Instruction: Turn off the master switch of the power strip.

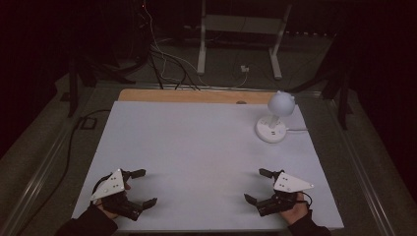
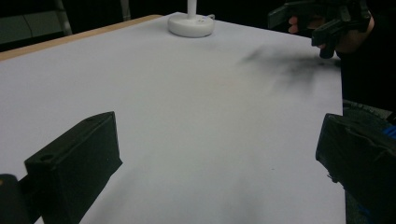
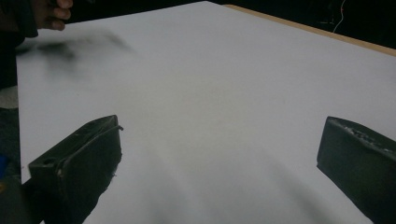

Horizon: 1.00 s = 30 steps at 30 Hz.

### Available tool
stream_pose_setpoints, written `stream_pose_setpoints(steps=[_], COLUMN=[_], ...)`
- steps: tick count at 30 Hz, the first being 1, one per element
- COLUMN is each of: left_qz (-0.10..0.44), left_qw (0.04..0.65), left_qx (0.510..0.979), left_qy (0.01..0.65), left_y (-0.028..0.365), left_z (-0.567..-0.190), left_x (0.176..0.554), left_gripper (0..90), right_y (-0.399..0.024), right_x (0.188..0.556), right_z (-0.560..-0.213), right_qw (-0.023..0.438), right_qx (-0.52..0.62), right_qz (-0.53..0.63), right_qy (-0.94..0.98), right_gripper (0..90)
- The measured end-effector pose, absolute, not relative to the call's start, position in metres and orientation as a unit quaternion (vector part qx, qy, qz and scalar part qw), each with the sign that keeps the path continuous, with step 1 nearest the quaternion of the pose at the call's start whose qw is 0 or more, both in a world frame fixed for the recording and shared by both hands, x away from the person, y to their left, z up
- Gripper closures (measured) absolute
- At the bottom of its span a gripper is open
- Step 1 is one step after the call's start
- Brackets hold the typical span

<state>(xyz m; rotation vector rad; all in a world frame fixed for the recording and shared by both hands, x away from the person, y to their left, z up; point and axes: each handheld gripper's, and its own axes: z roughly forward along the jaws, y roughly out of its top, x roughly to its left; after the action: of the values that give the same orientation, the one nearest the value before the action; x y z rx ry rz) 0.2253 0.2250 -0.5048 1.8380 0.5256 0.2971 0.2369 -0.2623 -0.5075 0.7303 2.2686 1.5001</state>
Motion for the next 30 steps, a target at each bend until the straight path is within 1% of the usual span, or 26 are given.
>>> stream_pose_setpoints(steps=[13, 21, 30], left_qz=[0.129, 0.126, 0.127], left_qw=[0.564, 0.561, 0.559], left_qx=[0.785, 0.787, 0.787], left_qy=[0.222, 0.221, 0.226], left_y=[0.2253, 0.2262, 0.2265], left_z=[-0.5043, -0.5037, -0.5039], left_x=[0.2243, 0.2226, 0.2234], left_gripper=[0.3, 0.3, 0.3], right_y=[-0.2603, -0.2691, -0.2654], right_x=[0.2363, 0.234, 0.2324], right_z=[-0.5083, -0.5058, -0.5061], right_qw=[0.144, 0.163, 0.18], right_qx=[0.257, 0.265, 0.254], right_qz=[0.523, 0.519, 0.505], right_qy=[0.8, 0.796, 0.805], right_gripper=[0.1, 0.2, 0.2])
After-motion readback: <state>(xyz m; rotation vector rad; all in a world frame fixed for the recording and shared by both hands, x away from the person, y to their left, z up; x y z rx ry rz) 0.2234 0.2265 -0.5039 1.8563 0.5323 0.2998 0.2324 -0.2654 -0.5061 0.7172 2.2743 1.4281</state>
